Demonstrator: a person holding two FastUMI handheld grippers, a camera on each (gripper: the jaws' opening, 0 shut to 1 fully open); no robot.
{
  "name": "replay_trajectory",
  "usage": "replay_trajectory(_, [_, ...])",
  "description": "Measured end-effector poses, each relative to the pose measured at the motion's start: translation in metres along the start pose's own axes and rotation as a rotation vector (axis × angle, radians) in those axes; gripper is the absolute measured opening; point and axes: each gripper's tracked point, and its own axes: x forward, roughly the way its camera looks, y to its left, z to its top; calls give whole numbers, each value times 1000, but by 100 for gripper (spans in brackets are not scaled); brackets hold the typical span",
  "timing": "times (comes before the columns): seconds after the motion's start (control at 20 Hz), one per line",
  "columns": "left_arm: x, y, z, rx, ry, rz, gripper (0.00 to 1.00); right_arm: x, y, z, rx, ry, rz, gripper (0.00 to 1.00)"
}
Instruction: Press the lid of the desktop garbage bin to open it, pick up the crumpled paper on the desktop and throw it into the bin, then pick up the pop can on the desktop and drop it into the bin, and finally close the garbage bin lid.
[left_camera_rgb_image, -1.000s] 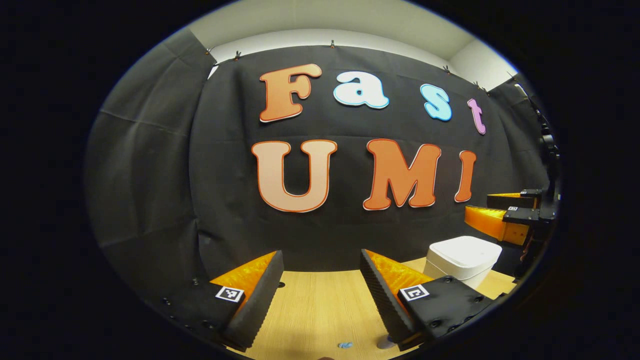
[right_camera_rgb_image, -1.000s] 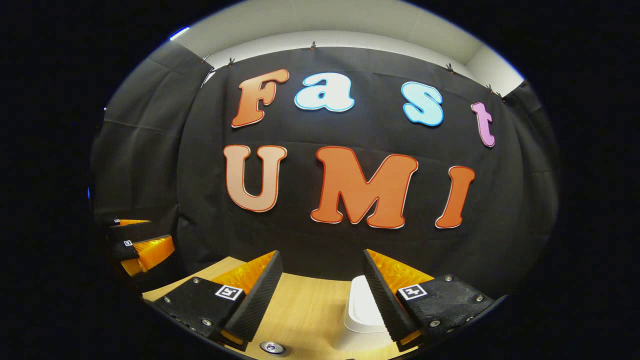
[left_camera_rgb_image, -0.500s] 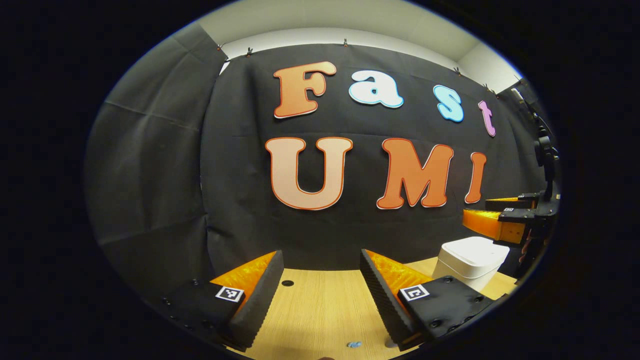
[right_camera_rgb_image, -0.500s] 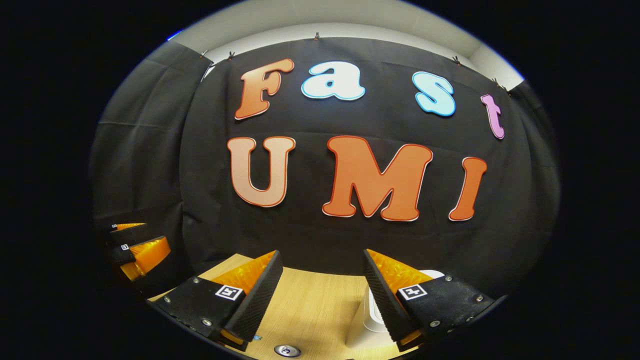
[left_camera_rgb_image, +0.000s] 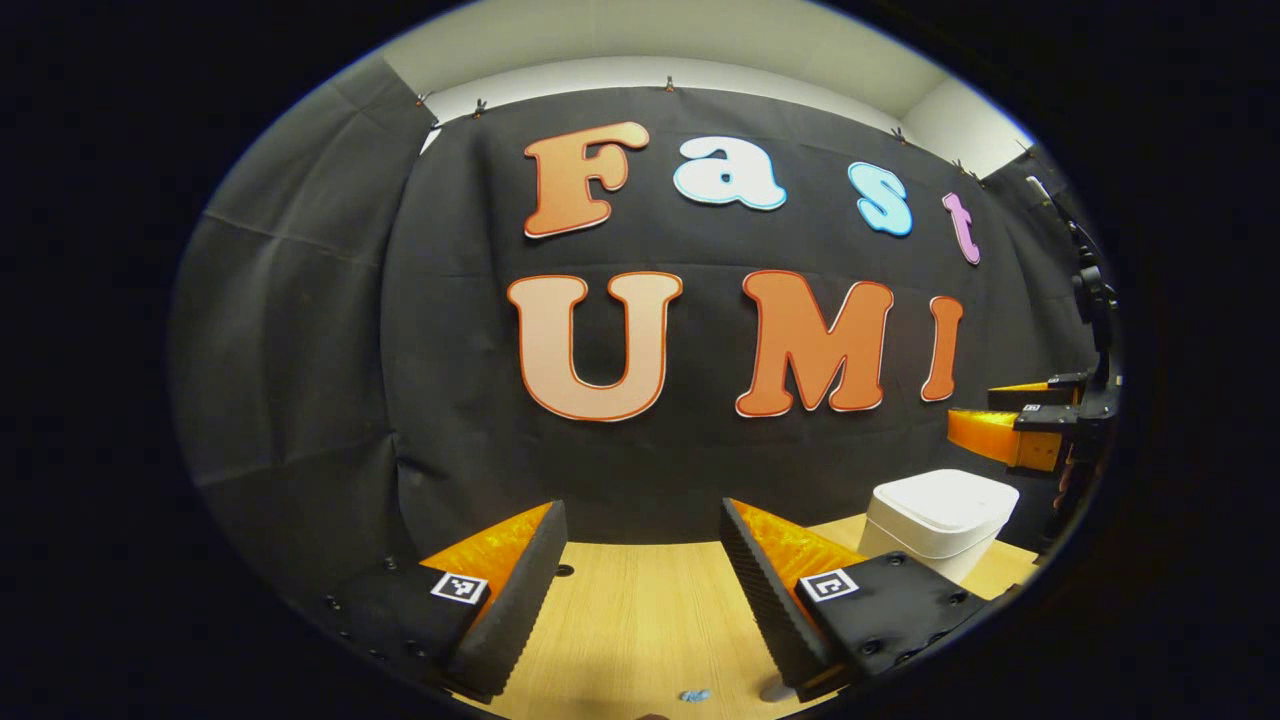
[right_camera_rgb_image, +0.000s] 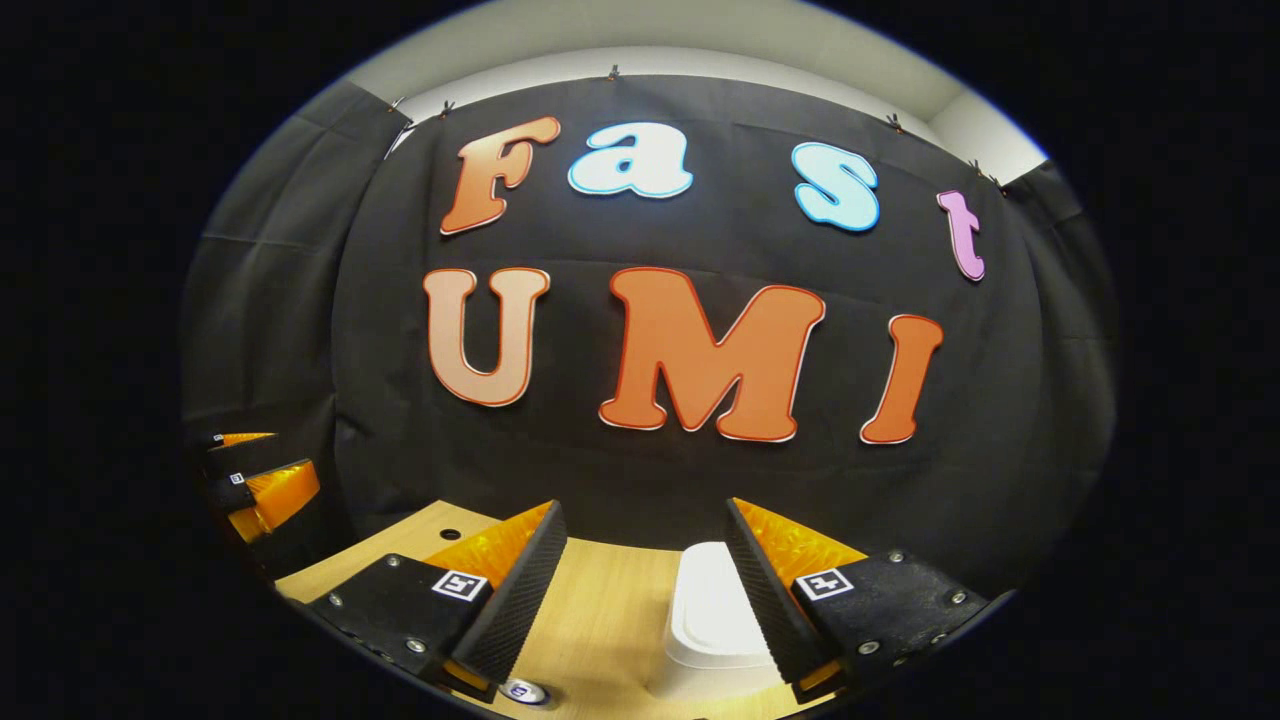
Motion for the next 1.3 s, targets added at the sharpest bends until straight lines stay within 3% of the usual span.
replay_trajectory(0.2, [0,-29,5,18,-10,-13,98,-2,-52,-12,-20,29,-48,90])
replay_trajectory(0.4, [-1,-53,3,22,3,-6,98,-2,-87,-28,18,69,-40,67])
replay_trajectory(0.45, [0,-58,3,26,10,-4,98,-3,-93,-35,33,79,-34,48])
replay_trajectory(0.5, [-1,-61,3,31,15,0,98,-1,-100,-39,43,92,-40,47])
replay_trajectory(0.65, [-1,-69,3,47,23,14,98,4,-122,-58,86,131,-59,1])
replay_trajectory(1.0, [-7,-80,-3,58,46,44,98,15,-115,-112,105,269,41,1])
replay_trajectory(1.3, [-13,-82,-7,65,65,64,98,25,-108,-142,99,353,78,1])
